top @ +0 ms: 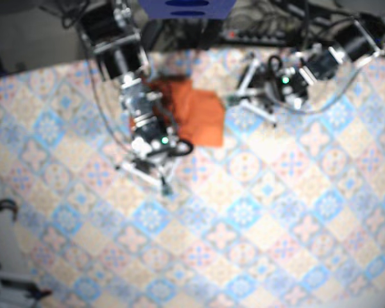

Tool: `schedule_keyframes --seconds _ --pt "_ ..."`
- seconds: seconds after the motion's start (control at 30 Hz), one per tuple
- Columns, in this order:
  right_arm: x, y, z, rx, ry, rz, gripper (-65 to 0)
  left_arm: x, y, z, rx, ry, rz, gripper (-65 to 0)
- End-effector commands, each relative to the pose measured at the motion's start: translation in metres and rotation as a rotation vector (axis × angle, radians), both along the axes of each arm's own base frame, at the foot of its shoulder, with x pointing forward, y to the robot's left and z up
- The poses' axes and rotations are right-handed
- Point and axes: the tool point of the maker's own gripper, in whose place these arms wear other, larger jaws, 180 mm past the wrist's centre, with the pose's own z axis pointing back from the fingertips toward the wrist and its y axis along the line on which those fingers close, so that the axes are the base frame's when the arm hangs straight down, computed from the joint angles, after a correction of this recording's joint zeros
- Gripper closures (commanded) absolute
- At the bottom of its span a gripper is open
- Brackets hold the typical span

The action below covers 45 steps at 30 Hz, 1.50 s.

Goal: Fold the T-shirt properly
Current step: 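Release the bundle and lift the right gripper away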

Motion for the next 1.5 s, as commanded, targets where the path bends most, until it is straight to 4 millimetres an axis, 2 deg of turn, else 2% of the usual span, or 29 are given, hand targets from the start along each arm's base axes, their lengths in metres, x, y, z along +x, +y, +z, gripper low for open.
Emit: schedule_keyframes --seconds 0.0,0.13,0.33,0.43,0.53,0.63,0.87,1.03,1.13,1.37,1.47 --pt "0.018 0.0 0.013 -0.004 -0.054 0.001 -15.5 0.002 0.001 0.009 -0.009 -0.016 -0.02 -7.4" --pt "0.02 -0.002 -0.006 -0.023 -0.038 0.02 -14.2 0.001 0.006 0.023 0.014 -0.037 -0.05 -7.4" --pt "0.028 -0.012 -0.019 -0.054 -0.036 0.037 -13.9 0.0 -0.007 0.035 -0.003 -0.055 -0.079 -7.4" --pt "0.027 -0.033 -0.028 -0.093 -0.016 0.028 -14.1 -0.01 -0.013 0.031 -0.005 -0.035 -0.112 -7.4" --pt "0.037 -0.037 -0.022 -0.098 -0.05 0.032 -14.1 -0.019 -0.025 0.029 -0.02 -0.019 -0.153 -7.4" --pt "0.038 -0.059 -0.023 -0.114 -0.048 -0.003 -14.2 -0.026 -0.032 0.027 -0.028 -0.005 -0.171 -7.4" --pt "0.038 -0.071 -0.029 -0.127 -0.058 -0.004 -14.2 -0.015 -0.051 0.03 -0.061 -0.028 -0.172 -7.4" --pt "0.029 -0.07 -0.048 -0.124 -0.023 0.038 -14.1 -0.004 -0.043 0.018 -0.03 -0.021 -0.143 -7.4" --pt "0.025 -0.07 -0.055 -0.121 -0.011 0.052 -14.0 -0.001 -0.047 0.015 -0.032 -0.02 -0.135 -7.4" --pt "0.022 -0.073 -0.06 -0.125 0.001 0.053 -14.2 0.005 -0.041 0.01 -0.011 -0.017 -0.12 -7.4" --pt "0.019 -0.085 -0.063 -0.145 0.015 0.045 -14.1 0.01 -0.041 0.012 -0.011 -0.027 -0.118 -7.4"
